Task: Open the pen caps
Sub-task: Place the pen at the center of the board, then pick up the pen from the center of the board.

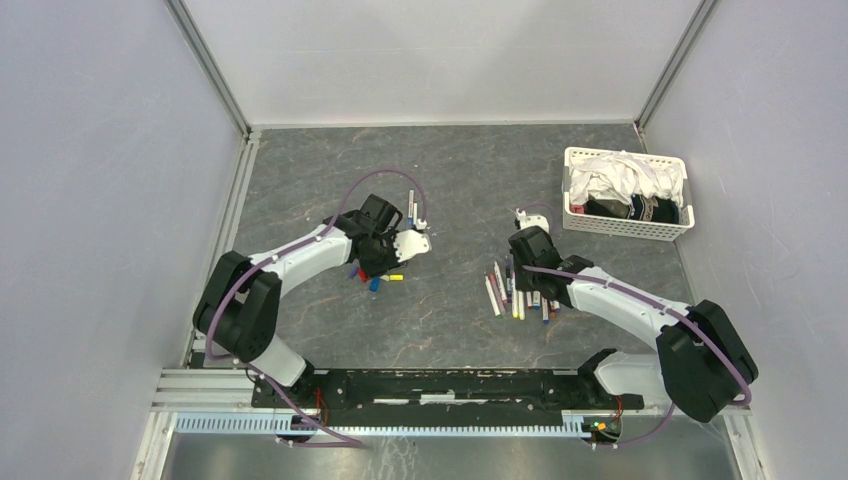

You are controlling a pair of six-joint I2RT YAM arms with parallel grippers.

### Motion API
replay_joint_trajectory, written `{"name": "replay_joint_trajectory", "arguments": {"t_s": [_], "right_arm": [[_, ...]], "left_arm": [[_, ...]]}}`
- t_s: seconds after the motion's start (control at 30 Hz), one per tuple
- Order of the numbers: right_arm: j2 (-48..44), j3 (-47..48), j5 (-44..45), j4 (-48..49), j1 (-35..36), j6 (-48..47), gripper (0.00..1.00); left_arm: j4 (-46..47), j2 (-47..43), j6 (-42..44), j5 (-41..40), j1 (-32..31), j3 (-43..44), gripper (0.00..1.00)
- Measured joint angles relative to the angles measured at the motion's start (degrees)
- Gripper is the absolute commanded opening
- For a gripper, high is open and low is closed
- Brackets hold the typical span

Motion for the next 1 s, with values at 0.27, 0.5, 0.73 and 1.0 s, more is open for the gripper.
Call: {"name": "replay_joint_trajectory", "arguments": {"t_s": [0.27, 0.5, 0.73, 1.0], "right_arm": [[0.24, -0.44, 0.76, -0.44, 0.00, -0.09, 0.41], [-0.72, 3.65, 0.55, -2.86, 0.22, -0.55, 0.42], [8.55, 19.76, -0.07, -1.55, 4.17, -0.11, 0.47], [32.04, 41.57, -2.51, 0.81, 8.13, 0.76, 0.54]], "left_arm": [[-8.44, -4.31, -4.59, 3.87, 2.25, 13.55, 0.89], [-13.53, -10.91, -8.68, 8.37, 8.94, 27.15, 1.00], [-13.66, -17.11, -14.36, 11.45, 14.01, 27.85, 1.00], [-13.66, -19.85, -17.90, 14.47, 14.01, 22.51, 1.00]]}}
